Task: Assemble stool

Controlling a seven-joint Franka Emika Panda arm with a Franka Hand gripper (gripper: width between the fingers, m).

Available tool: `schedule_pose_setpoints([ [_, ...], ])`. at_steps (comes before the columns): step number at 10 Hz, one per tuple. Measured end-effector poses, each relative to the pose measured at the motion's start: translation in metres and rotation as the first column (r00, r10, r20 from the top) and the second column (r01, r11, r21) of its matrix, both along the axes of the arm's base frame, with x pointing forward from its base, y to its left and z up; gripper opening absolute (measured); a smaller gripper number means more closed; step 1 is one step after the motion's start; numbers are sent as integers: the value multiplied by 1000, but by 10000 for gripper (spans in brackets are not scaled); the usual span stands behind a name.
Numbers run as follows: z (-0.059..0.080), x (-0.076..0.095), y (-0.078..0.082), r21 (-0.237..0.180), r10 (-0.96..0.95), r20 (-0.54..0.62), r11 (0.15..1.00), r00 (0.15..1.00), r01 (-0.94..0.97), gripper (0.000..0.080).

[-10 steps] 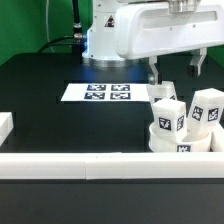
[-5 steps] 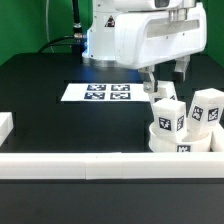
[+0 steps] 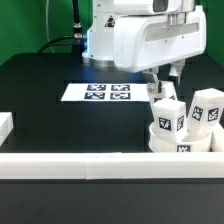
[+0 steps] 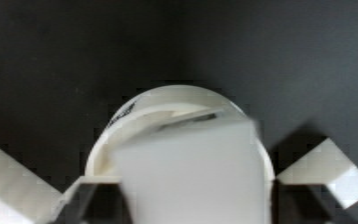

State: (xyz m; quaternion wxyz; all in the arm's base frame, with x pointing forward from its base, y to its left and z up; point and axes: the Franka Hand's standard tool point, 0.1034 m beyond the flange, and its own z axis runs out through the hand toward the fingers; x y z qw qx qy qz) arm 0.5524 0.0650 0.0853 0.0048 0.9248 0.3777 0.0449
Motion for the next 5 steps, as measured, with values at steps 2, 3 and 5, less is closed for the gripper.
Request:
schedule_pose_setpoints([
  [2,0,0,0,2,-26,-1,1000,1000,26,334],
  [3,0,0,0,2,-31,-1,1000,1000,31,334],
  [5,0,0,0,12,-144,-5,989,990,144,334],
])
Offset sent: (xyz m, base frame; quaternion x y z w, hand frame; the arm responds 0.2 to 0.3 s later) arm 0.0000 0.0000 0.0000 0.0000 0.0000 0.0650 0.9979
